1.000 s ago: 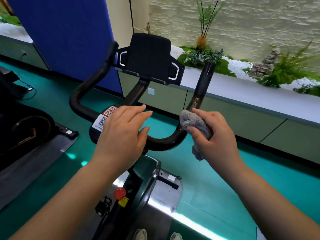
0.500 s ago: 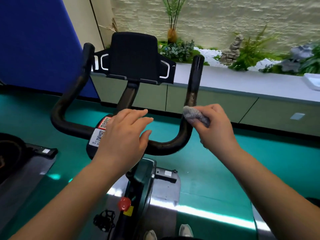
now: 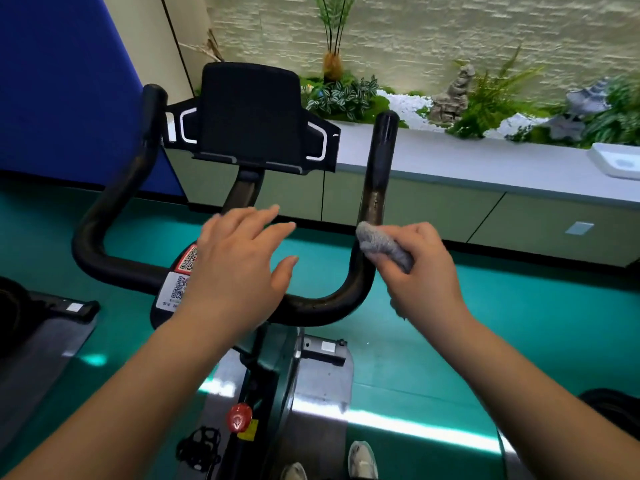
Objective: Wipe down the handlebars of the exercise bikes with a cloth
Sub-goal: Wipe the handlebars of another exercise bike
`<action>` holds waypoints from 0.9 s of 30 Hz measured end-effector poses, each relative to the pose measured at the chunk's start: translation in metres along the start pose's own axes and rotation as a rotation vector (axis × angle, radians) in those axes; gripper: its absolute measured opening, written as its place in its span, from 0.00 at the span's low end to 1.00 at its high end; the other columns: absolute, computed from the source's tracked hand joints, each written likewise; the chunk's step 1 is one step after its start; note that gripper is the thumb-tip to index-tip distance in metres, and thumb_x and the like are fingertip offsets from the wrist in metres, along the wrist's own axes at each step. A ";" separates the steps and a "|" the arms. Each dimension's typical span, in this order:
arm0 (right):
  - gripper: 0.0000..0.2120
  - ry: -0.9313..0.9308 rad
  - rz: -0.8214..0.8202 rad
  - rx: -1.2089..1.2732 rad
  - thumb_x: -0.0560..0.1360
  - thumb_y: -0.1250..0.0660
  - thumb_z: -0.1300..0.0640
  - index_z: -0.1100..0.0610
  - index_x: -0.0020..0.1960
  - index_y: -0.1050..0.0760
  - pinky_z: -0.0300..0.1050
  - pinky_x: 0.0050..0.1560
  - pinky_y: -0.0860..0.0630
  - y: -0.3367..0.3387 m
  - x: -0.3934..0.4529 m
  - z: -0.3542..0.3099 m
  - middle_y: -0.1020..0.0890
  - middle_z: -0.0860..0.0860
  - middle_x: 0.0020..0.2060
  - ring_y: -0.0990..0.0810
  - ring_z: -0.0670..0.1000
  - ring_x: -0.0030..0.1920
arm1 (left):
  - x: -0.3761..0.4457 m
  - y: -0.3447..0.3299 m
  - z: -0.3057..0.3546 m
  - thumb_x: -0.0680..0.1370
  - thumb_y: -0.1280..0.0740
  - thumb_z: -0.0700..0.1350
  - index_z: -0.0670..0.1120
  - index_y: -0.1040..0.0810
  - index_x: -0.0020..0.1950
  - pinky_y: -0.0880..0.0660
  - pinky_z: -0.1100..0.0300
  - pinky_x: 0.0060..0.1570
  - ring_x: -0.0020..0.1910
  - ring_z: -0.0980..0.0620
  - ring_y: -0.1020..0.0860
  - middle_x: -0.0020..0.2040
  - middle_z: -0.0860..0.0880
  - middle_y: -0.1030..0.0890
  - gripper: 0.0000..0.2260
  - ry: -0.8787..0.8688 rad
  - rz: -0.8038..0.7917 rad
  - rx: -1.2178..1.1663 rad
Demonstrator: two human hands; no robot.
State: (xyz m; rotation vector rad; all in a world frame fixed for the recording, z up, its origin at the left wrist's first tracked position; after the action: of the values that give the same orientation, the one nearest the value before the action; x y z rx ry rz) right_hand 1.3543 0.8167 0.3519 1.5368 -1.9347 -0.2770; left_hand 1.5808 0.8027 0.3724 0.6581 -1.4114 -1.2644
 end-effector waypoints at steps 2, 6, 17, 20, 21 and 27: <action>0.13 0.028 -0.035 0.044 0.72 0.27 0.59 0.44 0.53 0.19 0.41 0.35 0.28 0.001 -0.015 -0.001 0.29 0.47 0.43 0.26 0.48 0.35 | 0.004 0.001 -0.011 0.74 0.37 0.57 0.53 0.24 0.65 0.41 0.38 0.68 0.67 0.45 0.32 0.68 0.51 0.27 0.20 0.082 -0.026 0.027; 0.12 0.030 -0.072 0.011 0.72 0.27 0.56 0.45 0.54 0.19 0.37 0.37 0.30 0.004 0.012 0.005 0.31 0.45 0.43 0.27 0.48 0.38 | 0.009 0.001 -0.024 0.75 0.36 0.60 0.55 0.28 0.68 0.45 0.39 0.70 0.71 0.46 0.36 0.72 0.52 0.32 0.23 0.160 -0.130 0.077; 0.12 0.085 -0.113 -0.009 0.72 0.27 0.56 0.46 0.55 0.19 0.36 0.39 0.29 0.005 0.031 0.004 0.30 0.47 0.43 0.27 0.44 0.40 | 0.010 -0.001 -0.034 0.73 0.52 0.67 0.58 0.29 0.68 0.42 0.42 0.70 0.70 0.50 0.34 0.73 0.55 0.34 0.29 0.214 -0.175 0.059; 0.11 0.042 -0.086 -0.021 0.72 0.27 0.56 0.46 0.54 0.19 0.39 0.38 0.28 0.005 0.049 0.006 0.31 0.46 0.42 0.28 0.45 0.39 | 0.011 -0.002 -0.035 0.74 0.54 0.67 0.58 0.28 0.68 0.41 0.43 0.70 0.70 0.50 0.34 0.73 0.55 0.34 0.30 0.206 -0.163 0.041; 0.11 0.068 -0.080 -0.030 0.72 0.27 0.57 0.47 0.53 0.19 0.36 0.40 0.29 0.005 0.044 0.004 0.30 0.47 0.42 0.28 0.44 0.40 | 0.011 -0.001 -0.035 0.74 0.54 0.67 0.57 0.27 0.67 0.39 0.44 0.69 0.69 0.50 0.33 0.73 0.55 0.33 0.29 0.202 -0.150 0.030; 0.12 0.166 -0.126 -0.039 0.70 0.26 0.59 0.49 0.53 0.18 0.25 0.45 0.35 0.006 0.027 0.003 0.29 0.48 0.42 0.28 0.42 0.45 | 0.010 -0.002 -0.034 0.75 0.51 0.65 0.56 0.24 0.65 0.36 0.46 0.65 0.68 0.51 0.32 0.71 0.55 0.30 0.27 0.190 -0.122 0.014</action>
State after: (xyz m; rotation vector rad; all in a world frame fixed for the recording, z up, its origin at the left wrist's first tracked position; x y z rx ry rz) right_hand 1.3454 0.7928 0.3623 1.6060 -1.6990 -0.2314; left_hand 1.6092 0.7817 0.3691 0.8615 -1.2407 -1.2519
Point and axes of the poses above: each hand's wrist, its own x-axis towards the middle knuckle, its own y-axis out of the back of the hand, z = x × y, the point moved 1 cm from there along x, towards the middle knuckle
